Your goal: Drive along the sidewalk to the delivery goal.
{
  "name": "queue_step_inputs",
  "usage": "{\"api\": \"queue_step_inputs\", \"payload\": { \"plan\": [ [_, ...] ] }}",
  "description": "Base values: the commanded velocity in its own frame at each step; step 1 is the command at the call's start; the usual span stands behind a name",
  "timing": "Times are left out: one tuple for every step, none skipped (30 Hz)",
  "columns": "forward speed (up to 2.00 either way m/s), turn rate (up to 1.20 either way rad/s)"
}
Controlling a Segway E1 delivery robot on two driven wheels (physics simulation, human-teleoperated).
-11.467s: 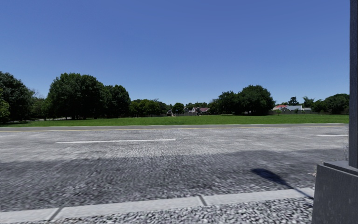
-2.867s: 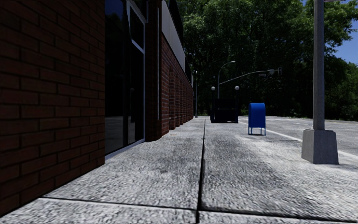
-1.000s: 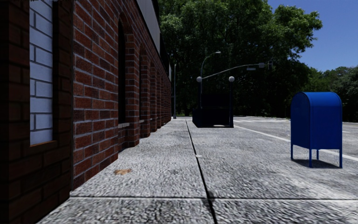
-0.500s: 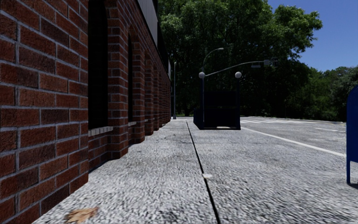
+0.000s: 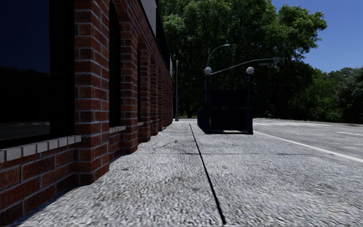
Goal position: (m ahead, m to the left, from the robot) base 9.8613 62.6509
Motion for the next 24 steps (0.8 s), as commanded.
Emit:
{"api": "queue_step_inputs", "payload": {
  "plan": [
    [2.00,0.00],
    [2.00,0.00],
    [2.00,0.00],
    [2.00,0.00],
    [2.00,0.00],
    [2.00,0.00],
    [2.00,0.00],
    [2.00,0.00],
    [2.00,0.00],
    [2.00,0.00],
    [2.00,0.00],
    [2.00,0.00],
    [2.00,0.00],
    [2.00,0.00],
    [2.00,0.00],
    [2.00,0.00],
    [2.00,0.00],
    [2.00,0.00],
    [2.00,0.00],
    [2.00,0.00],
    [2.00,0.00],
    [2.00,0.00],
    [2.00,0.00],
    [2.00,0.00]
  ]
}}
